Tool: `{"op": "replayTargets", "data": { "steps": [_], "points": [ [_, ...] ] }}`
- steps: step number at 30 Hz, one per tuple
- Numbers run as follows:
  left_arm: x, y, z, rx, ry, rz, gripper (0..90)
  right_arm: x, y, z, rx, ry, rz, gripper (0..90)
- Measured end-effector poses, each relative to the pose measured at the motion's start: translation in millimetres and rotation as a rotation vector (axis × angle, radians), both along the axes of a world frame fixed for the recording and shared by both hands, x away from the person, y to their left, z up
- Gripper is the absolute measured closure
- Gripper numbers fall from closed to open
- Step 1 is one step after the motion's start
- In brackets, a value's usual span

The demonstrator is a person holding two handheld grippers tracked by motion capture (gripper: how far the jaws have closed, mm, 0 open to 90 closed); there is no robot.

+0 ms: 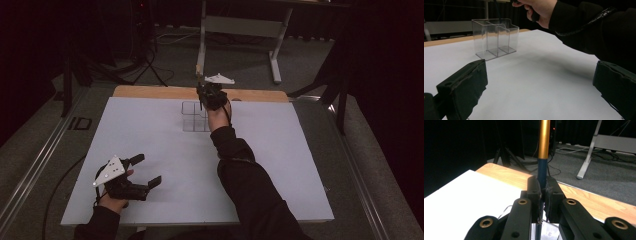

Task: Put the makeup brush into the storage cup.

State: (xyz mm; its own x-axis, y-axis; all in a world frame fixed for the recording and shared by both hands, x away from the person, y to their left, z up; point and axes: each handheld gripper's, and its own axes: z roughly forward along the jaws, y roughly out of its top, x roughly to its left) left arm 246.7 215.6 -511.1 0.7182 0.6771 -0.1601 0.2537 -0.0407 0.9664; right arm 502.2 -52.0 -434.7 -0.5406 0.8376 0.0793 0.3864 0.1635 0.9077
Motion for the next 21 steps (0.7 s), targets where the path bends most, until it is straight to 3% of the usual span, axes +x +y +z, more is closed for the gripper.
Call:
{"op": "replayTargets", "data": {
  "steps": [7,21],
  "points": [
    [0.2,0.3,-0.7,-0.005,0.006,-0.002,0.0,1.3,1.1,-7.2,-0.009,0.020,-0.019,83.6],
    [0.3,-0.2,-0.8,0.005,0.002,-0.004,0.0,3.2,2.1,-24.7,-0.028,0.108,-0.024,83.4]
  ]
}}
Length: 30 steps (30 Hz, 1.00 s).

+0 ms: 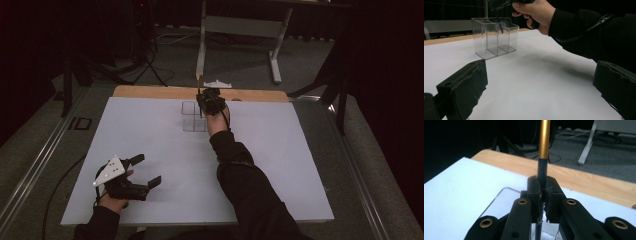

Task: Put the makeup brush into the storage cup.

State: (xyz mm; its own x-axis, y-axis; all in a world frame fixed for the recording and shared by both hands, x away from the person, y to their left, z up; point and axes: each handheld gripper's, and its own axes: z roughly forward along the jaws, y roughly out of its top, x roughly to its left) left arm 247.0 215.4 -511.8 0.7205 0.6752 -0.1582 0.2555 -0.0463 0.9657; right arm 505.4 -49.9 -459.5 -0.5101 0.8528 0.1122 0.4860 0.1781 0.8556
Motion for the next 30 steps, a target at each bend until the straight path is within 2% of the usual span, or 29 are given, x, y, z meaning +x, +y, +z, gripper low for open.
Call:
{"op": "replayTargets", "data": {
  "steps": [9,10,11,12,13,14,15,16,18,20,23,30],
  "points": [
    [0.1,0.2,0.0,0.001,-0.001,0.000,0.0,-1.5,-1.4,-5.3,-0.030,0.006,-0.003,83.3],
    [0.1,0.1,-0.2,-0.002,0.001,0.000,0.0,0.0,-1.6,-6.3,-0.026,0.032,0.002,82.2],
    [0.1,0.1,-0.2,-0.002,0.001,0.000,0.0,0.0,-1.6,-6.3,-0.026,0.032,0.002,82.2],
    [0.2,0.1,-0.1,-0.001,0.000,0.000,0.0,0.9,-2.1,-7.1,-0.015,0.049,0.004,65.3],
    [0.2,0.2,0.0,-0.002,0.000,0.000,0.0,0.9,-2.1,-7.1,-0.015,0.049,0.004,65.3],
    [0.0,0.0,0.1,-0.006,-0.001,0.001,0.0,0.8,-3.2,-6.4,-0.006,0.049,-0.001,54.6],
    [-0.1,0.0,0.2,-0.007,-0.002,0.001,0.0,1.8,-4.2,-4.6,0.012,0.062,-0.005,39.1],
    [0.0,0.1,0.2,-0.004,-0.003,0.001,0.0,1.8,-4.2,-4.6,0.012,0.062,-0.005,39.1],
    [0.3,0.2,0.1,-0.001,0.000,0.000,0.0,1.7,-3.5,-1.3,-0.002,0.058,-0.006,24.7],
    [0.7,0.0,-0.1,0.000,0.004,-0.001,0.0,0.6,-2.3,2.1,-0.007,0.055,0.001,15.8],
    [1.1,-0.4,-0.1,0.002,0.004,-0.001,0.0,-0.9,-0.4,7.0,-0.009,0.061,0.029,10.5],
    [0.8,-0.7,0.4,-0.003,0.007,-0.003,0.0,-7.3,-1.2,16.7,-0.012,0.065,0.058,9.0]
  ]
}}
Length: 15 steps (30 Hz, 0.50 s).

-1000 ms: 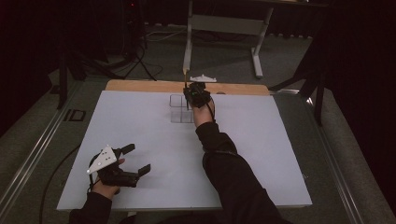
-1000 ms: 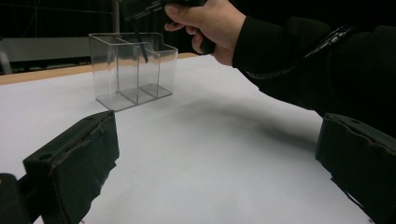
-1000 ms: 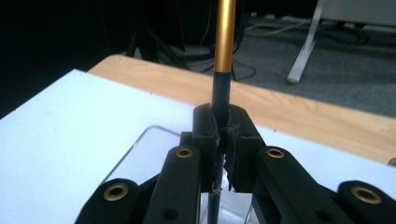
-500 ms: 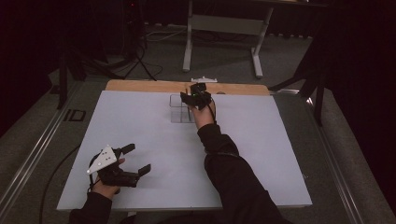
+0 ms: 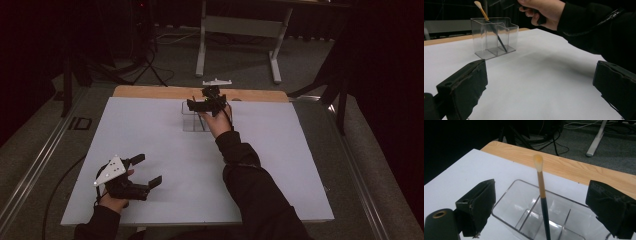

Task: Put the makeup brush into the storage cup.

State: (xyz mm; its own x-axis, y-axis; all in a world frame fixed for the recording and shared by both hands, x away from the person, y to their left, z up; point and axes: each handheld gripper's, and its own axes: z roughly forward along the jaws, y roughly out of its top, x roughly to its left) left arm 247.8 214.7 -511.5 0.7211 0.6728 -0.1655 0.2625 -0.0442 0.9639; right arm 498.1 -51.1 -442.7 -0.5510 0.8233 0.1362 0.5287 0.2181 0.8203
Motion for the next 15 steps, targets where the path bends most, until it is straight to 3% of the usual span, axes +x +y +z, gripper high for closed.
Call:
{"op": "replayTargets", "data": {
  "steps": [5,15],
  "points": [
    [0.1,0.6,0.0,0.002,0.000,0.003,0.0,-6.8,-6.2,6.9,0.005,0.007,0.034,7.8],
    [-0.3,1.4,0.1,0.003,-0.002,0.010,0.0,-20.7,-22.3,17.1,-0.014,0.008,0.049,7.8]
  ]
}}
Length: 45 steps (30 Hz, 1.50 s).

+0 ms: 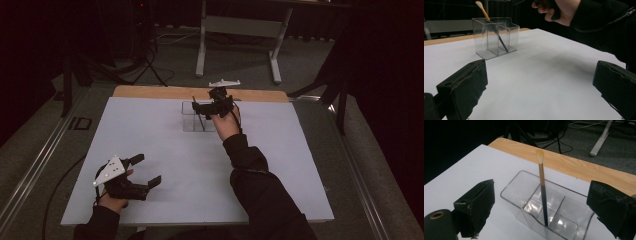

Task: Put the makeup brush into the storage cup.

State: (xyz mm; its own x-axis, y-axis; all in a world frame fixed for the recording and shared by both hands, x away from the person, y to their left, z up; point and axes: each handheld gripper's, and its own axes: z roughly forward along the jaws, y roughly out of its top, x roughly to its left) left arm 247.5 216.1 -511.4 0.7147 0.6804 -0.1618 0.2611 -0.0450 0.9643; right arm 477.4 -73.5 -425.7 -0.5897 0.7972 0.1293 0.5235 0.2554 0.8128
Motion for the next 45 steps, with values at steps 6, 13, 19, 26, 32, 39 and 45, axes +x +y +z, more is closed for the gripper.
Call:
{"op": "replayTargets", "data": {
  "steps": [6,13,19,26,32,39,45],
  "points": [
    [-0.6,0.0,-0.4,0.006,0.000,0.001,0.0,-9.4,-10.5,2.1,-0.020,-0.002,0.012,7.9],
    [-0.2,0.4,-1.1,0.007,0.004,0.004,0.0,-23.9,-21.3,1.0,-0.019,-0.031,0.064,7.9],
    [-0.2,-0.4,-0.6,0.010,0.003,0.006,0.0,-36.9,-29.6,2.0,-0.007,-0.030,0.085,7.9],
    [-0.2,0.1,-0.7,0.011,0.002,0.001,0.0,-51.6,-41.3,5.4,-0.008,-0.035,0.106,7.9],
    [-0.1,0.3,-0.6,0.011,0.001,0.003,0.0,-62.0,-58.2,6.8,0.013,-0.045,0.108,7.9],
    [-1.1,-1.7,0.3,0.030,-0.006,-0.008,0.0,-75.8,-73.7,-6.4,0.017,-0.031,0.137,7.9],
    [-0.7,-2.1,0.0,0.024,-0.002,-0.013,0.0,-85.8,-82.3,-14.3,0.031,-0.042,0.154,7.9]
  ]
}}
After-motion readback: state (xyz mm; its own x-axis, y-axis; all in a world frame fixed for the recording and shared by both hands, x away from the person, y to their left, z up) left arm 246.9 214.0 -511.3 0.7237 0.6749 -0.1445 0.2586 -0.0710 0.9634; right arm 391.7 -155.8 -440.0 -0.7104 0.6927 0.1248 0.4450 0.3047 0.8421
